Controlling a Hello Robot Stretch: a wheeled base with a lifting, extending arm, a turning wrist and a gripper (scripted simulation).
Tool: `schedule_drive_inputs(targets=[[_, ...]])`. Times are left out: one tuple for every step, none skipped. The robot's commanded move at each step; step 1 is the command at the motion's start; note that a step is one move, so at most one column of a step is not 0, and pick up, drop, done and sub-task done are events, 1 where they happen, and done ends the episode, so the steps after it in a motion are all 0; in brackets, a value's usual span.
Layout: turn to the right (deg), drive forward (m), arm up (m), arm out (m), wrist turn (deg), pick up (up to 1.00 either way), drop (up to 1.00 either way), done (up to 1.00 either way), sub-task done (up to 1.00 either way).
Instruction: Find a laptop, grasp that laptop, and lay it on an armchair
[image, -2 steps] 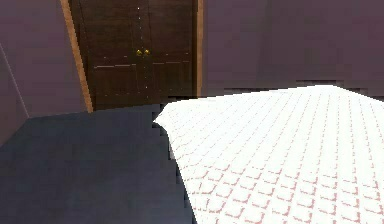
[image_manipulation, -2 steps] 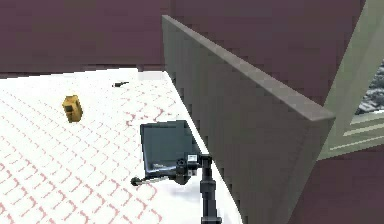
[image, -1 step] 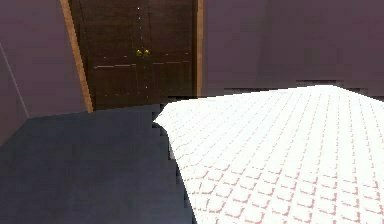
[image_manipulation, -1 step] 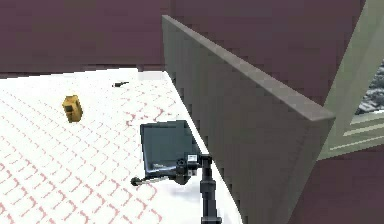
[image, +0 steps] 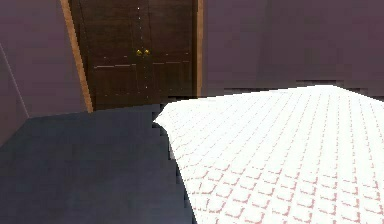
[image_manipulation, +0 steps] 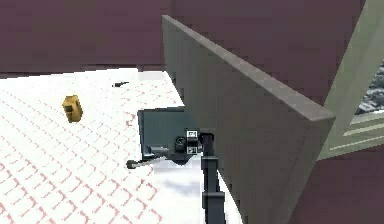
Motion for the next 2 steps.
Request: schedule_drive_inputs(targets=[[0.0, 0.00, 0.26, 0.00, 0.0, 0.00, 0.00, 0.00, 0.00], [0.0, 0.00, 0.00, 0.00, -45.0, 0.00, 0.00, 0.00, 0.00]])
